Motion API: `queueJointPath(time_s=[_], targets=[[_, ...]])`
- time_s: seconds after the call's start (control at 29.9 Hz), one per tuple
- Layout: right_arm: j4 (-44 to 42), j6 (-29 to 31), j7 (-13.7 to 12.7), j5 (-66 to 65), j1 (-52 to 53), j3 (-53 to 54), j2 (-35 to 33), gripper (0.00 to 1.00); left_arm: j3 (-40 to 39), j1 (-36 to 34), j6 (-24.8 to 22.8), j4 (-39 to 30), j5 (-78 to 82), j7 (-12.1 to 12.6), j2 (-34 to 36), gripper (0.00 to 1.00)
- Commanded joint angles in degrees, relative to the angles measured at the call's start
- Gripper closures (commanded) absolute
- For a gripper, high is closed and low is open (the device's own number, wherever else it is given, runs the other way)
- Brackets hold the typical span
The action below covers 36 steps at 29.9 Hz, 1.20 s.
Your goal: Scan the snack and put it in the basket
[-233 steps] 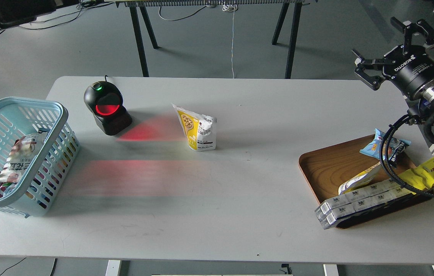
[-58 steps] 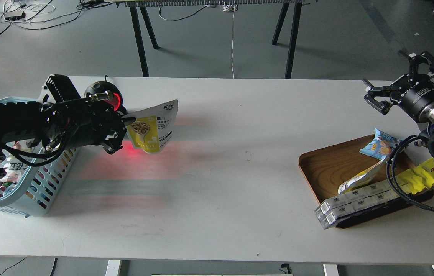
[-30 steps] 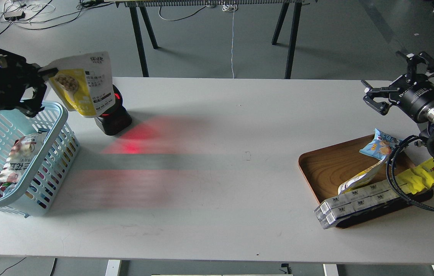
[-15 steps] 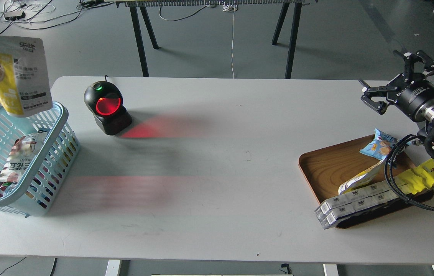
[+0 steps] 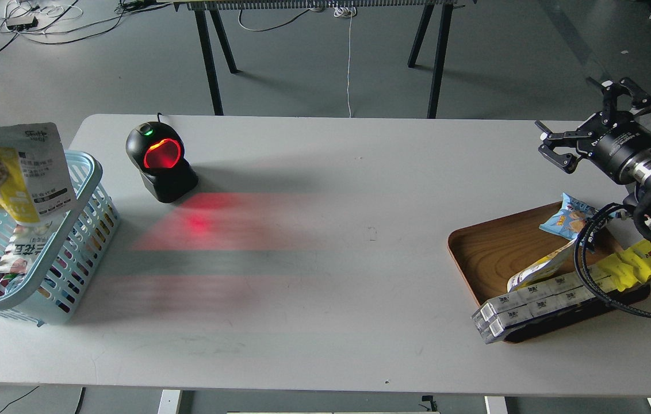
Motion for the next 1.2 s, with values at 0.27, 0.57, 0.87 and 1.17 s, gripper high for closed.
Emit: queueJointPath(time_s=[0.27, 0.57, 0.87, 1.17], targets=[[-0.05, -0.68, 0.0, -0.82, -0.18, 0.01, 0.52, 0.0, 7.2, 0.0, 3.38, 5.35, 0.0, 0.04, 0.0, 1.0], [0.04, -1.12, 0.0, -0.9, -0.18, -0.43, 1.58, 0.0, 6.85, -0.09, 4.26, 6.41, -1.69, 0.04, 0.0, 1.0], [0.13, -1.21, 0.0, -1.08, 0.08, -1.31, 1.58, 0.0, 7.47, -0.09, 6.19, 8.25, -1.78, 0.04, 0.0, 1.0], [0.13, -1.21, 0.0, -1.08, 0.08, -1.4, 1.58, 0.0, 9.84, -0.09, 6.37, 8.25, -1.69, 0.04, 0.0, 1.0]])
